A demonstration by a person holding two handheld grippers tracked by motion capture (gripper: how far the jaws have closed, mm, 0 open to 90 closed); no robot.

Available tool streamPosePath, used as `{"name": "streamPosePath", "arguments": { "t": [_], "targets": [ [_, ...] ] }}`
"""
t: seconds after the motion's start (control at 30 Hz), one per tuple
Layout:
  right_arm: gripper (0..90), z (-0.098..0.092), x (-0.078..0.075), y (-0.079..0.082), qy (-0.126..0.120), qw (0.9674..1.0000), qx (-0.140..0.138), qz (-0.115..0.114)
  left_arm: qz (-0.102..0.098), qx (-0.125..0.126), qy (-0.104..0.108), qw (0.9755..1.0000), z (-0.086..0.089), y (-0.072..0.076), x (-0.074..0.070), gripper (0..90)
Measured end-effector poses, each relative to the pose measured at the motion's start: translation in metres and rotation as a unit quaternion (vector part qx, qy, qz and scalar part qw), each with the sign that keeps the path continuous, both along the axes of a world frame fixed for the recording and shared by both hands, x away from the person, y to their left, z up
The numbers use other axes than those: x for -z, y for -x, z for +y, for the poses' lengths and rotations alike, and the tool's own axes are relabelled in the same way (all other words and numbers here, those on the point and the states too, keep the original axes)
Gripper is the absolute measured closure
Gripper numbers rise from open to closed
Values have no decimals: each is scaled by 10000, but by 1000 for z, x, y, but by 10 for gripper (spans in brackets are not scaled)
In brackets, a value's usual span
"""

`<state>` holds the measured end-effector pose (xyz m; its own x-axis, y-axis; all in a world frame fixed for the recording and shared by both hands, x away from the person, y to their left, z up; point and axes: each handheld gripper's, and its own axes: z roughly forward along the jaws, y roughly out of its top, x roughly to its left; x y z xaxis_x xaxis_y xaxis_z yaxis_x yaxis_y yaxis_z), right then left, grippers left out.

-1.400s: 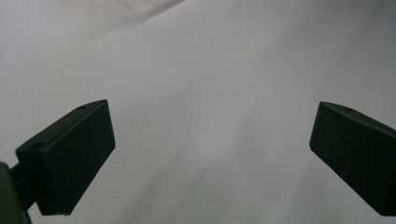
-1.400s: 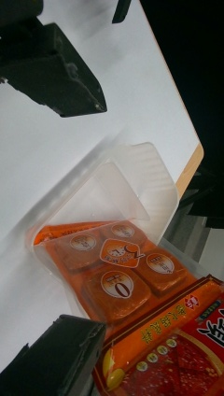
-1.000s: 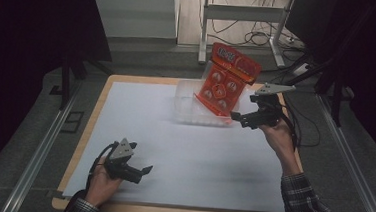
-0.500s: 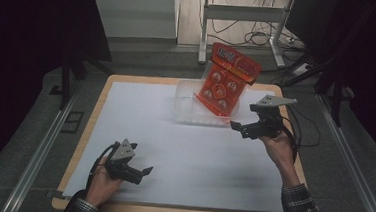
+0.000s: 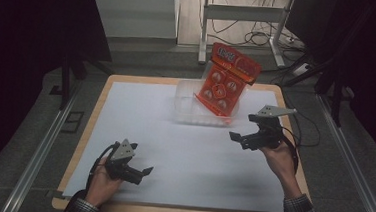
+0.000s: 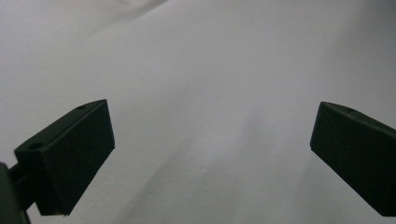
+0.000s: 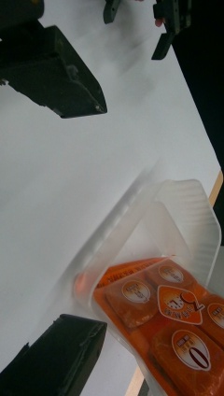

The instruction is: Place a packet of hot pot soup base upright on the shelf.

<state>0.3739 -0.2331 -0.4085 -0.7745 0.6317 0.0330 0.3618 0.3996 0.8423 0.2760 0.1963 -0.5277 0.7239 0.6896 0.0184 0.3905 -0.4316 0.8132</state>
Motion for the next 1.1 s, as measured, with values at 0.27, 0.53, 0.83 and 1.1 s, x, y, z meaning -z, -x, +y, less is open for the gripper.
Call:
{"name": "streamPosePath", "arguments": {
  "t": [0.27,0.53,0.83,1.1],
  "targets": [
    [2,0,9,16,140,9999,-8,47,-10,9,7,10000,0,0,0,0],
    [3,-6,19,29,175,9998,2,52,-28,9,-29,10000,-1,0,0,0],
    [1,-13,40,38,297,9995,6,125,-34,14,-83,10000,-1,0,0,0],
    [0,-17,57,46,448,9989,12,125,-21,22,-111,9999,-1,0,0,0]
  ]
}}
